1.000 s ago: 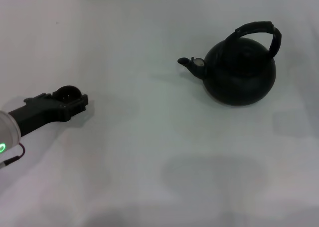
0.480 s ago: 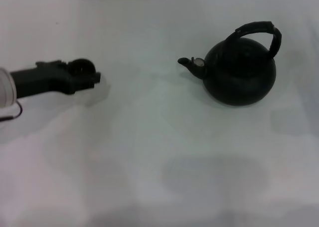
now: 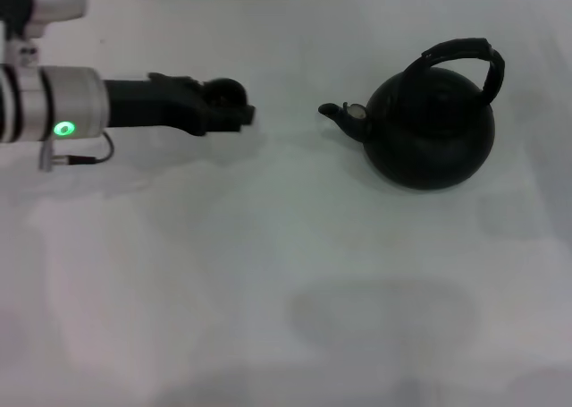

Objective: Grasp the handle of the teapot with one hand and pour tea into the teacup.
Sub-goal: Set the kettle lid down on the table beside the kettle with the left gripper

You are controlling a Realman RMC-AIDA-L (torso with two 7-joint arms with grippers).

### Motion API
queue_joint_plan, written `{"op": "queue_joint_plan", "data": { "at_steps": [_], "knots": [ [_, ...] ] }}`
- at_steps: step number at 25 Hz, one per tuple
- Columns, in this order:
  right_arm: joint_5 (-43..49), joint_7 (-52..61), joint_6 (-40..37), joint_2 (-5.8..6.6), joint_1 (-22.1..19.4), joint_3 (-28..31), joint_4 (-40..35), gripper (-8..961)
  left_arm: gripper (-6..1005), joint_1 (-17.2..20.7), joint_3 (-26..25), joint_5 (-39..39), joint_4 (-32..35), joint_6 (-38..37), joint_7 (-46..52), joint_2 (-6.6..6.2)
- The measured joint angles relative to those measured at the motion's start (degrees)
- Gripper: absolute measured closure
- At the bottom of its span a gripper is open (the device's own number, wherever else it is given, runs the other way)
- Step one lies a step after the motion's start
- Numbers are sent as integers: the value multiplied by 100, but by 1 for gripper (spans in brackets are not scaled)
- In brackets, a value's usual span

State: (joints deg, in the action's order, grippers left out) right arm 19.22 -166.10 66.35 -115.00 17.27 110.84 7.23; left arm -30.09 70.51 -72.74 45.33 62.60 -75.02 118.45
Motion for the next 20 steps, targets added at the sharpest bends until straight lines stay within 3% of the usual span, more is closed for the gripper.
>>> {"op": "queue_joint_plan", "data": {
  "at_steps": [5, 20],
  "knots": [
    [3, 0, 66, -5, -20, -1, 11, 113, 287, -375, 237, 177, -330, 18, 396, 28],
    [12, 0, 477, -24, -125, -3, -39, 112, 286, -619, 516, 396, -696, -193, 826, 29]
  ]
}}
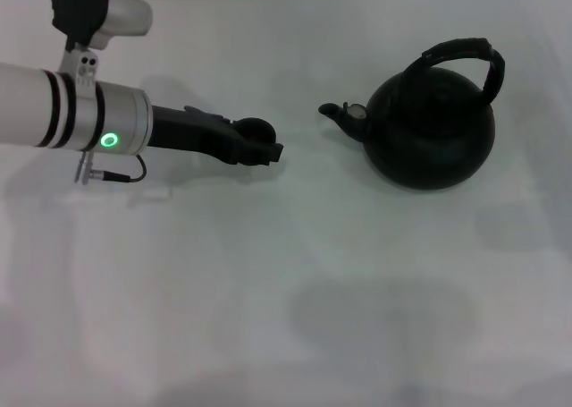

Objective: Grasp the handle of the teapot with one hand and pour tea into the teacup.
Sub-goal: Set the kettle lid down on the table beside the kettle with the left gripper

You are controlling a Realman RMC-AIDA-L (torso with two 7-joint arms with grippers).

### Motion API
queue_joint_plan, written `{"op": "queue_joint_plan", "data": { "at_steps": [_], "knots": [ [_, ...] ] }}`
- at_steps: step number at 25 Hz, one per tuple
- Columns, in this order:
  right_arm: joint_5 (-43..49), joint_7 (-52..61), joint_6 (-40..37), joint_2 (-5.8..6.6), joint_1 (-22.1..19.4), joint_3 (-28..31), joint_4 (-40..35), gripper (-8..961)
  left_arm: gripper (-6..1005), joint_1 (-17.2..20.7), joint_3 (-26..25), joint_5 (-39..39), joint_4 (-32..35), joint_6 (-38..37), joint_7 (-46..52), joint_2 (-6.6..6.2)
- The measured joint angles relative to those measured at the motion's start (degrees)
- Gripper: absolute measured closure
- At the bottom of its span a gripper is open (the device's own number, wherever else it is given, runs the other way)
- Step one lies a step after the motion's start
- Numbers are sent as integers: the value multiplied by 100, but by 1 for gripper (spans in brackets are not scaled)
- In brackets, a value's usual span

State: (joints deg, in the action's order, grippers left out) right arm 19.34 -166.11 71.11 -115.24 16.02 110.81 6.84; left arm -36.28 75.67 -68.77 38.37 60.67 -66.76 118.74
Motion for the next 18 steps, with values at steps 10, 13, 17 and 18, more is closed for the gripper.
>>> {"op": "queue_joint_plan", "data": {
  "at_steps": [10, 13, 17, 18],
  "knots": [
    [9, 0, 8, 2, -13, -161, 15, 113, 287, -386, 488, -13, -539, -559, 23, 23],
    [9, 0, 8, 2, -12, -190, 22, 113, 286, -423, 571, -32, -576, -670, 25, 34],
    [9, 1, 8, 2, -11, -230, 24, 112, 286, -471, 588, -60, -575, -689, 33, 47],
    [9, 1, 8, 3, -11, -230, 25, 112, 286, -478, 588, -68, -574, -689, 35, 50]
  ]
}}
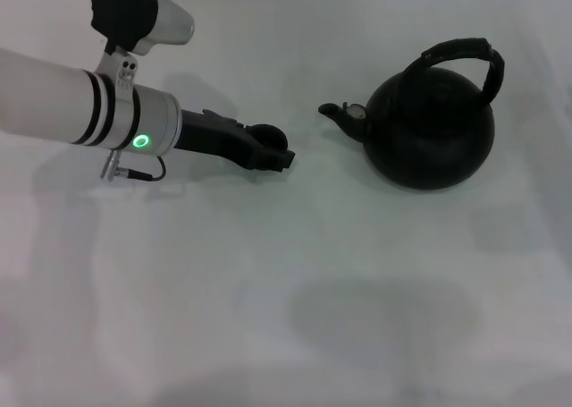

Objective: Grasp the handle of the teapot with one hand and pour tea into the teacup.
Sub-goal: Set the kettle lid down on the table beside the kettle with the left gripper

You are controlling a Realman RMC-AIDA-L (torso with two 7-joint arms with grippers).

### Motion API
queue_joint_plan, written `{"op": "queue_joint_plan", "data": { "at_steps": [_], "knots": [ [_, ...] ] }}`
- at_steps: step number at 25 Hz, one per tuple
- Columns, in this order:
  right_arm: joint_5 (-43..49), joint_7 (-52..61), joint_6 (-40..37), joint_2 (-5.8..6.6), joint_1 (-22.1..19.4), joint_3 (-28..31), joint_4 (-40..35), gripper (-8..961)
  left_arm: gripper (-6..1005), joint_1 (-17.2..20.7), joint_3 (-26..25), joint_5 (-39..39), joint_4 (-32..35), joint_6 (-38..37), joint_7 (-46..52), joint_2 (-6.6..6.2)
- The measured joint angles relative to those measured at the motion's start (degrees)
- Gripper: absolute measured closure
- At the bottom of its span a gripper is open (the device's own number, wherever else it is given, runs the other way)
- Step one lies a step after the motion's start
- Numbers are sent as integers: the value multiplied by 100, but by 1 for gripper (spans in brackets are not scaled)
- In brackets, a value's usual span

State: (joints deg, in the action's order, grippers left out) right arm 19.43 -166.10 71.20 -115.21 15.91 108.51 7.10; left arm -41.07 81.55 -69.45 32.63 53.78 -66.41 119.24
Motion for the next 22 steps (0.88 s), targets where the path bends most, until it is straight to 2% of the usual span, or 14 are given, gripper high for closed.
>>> {"op": "queue_joint_plan", "data": {
  "at_steps": [8, 22],
  "knots": [
    [0, -1, -11, 7, 0, 0, 20, 113, 285, -15, 212, -262, 12, -50, 11, 0],
    [-1, 0, 0, 7, 0, 4, 20, 112, 284, -70, 434, -244, -29, -169, 224, -15]
  ]
}}
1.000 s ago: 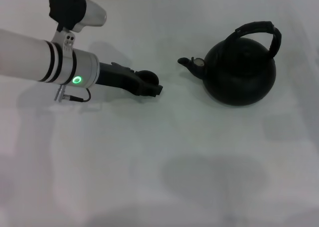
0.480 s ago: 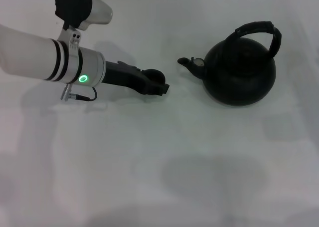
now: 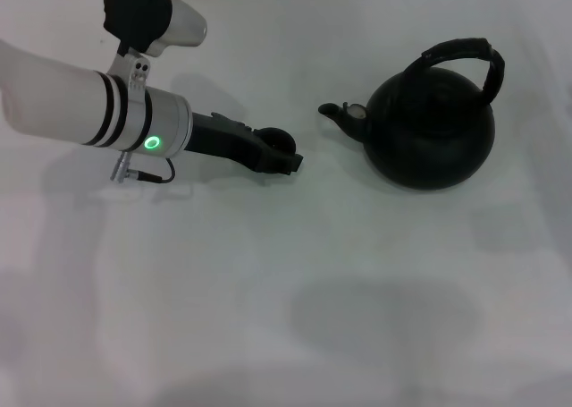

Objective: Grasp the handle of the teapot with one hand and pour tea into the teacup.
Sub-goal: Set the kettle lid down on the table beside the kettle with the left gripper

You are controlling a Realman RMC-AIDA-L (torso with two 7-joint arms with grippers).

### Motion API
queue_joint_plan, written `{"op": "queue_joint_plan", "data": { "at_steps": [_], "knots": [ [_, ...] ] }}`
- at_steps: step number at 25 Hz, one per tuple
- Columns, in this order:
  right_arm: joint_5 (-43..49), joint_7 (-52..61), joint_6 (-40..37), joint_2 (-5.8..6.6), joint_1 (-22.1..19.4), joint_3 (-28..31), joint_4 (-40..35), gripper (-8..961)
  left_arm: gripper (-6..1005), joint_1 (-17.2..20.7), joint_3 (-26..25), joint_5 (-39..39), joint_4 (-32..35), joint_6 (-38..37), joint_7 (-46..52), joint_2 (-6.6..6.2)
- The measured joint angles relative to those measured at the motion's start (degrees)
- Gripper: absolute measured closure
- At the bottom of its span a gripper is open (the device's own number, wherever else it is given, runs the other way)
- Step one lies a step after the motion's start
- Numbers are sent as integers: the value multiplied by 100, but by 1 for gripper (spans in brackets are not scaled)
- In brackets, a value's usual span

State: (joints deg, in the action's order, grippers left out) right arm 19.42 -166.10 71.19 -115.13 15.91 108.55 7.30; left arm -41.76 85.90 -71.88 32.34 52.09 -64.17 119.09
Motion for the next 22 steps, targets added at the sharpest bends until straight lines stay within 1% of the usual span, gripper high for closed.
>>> {"op": "queue_joint_plan", "data": {
  "at_steps": [11, 17, 22],
  "knots": [
    [0, 0, 0, 0, -4, 0, 0, 113, 283, -15, -3, 17, -65, -78, 80, -6],
    [0, 0, 0, 6, -13, 0, 0, 112, 283, -30, 140, 61, -42, -100, 220, -10],
    [0, 0, 0, 9, -21, 0, 0, 113, 283, -31, 161, 73, -38, -111, 246, -7]
  ]
}}
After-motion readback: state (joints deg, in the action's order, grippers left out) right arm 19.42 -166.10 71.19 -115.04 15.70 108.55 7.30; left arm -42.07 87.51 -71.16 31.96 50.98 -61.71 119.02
